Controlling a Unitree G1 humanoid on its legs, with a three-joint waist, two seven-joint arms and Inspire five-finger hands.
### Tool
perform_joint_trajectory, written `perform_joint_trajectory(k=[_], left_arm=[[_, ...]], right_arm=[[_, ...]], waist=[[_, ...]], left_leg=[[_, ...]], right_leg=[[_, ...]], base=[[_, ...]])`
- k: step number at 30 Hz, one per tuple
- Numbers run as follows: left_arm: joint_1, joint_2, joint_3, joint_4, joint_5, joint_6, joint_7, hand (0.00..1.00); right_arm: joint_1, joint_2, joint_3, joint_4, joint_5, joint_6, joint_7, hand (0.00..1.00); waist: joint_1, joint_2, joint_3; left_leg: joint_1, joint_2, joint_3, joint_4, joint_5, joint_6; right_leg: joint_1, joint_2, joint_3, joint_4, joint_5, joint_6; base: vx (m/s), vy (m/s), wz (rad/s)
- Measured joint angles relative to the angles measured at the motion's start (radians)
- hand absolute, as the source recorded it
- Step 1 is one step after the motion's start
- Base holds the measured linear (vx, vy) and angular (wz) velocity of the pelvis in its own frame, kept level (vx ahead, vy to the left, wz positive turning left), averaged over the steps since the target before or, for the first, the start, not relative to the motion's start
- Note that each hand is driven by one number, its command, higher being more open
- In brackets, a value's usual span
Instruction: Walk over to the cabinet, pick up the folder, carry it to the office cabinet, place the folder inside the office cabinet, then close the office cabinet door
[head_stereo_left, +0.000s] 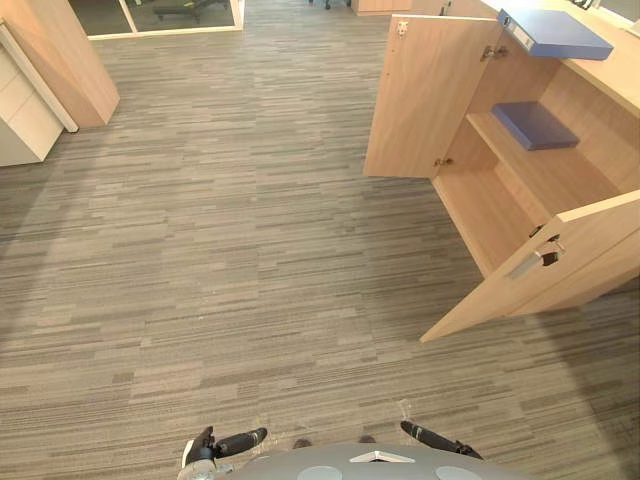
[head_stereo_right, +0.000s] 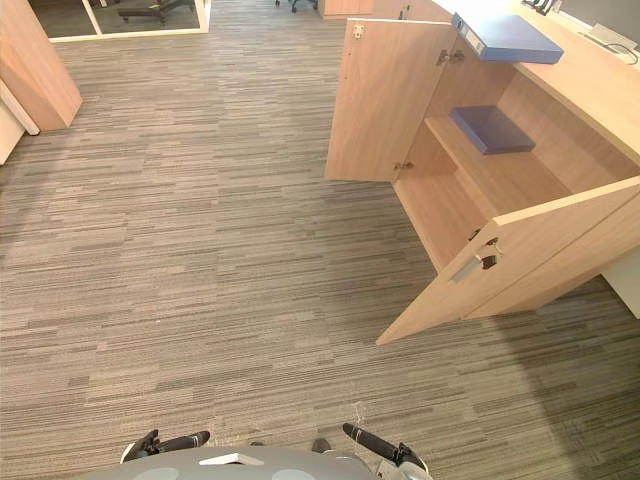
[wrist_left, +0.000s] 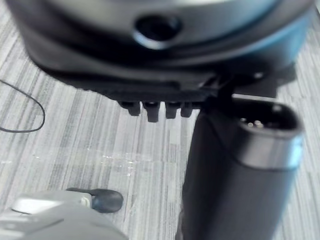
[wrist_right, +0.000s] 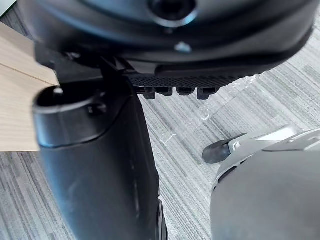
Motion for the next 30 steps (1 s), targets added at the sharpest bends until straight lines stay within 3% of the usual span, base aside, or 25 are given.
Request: perform_joint_trajectory(k=[13,30], left_arm=[[-0.001,0.0,-0.021,-0.002,-0.002,-0.007,-0.004,1.0],[0.002,0.008,-0.021,-0.001,0.001,-0.007,-0.009,1.0]], right_arm=[[-0.037,0.026,0.002,-0.003,0.001,-0.012,0.001,1.0],[-0.042,0.029,0.013,-0.002,-0.005,-0.012,-0.001,1.0]], waist=[[0.002,0.004,0.006],[0.003,-0.01,0.011]], left_leg=[[0.023,0.0,0.007,-0.019,0.012,0.004],[0.035,-0.001,0.008,-0.025,0.014,0.005]], right_leg=[[0.007,-0.001,-0.007,0.0,-0.002,0.003],[0.019,-0.001,-0.011,0.0,-0.001,0.002]], base=[[-0.06,-0.014,-0.01],[-0.02,-0.007,0.0]])
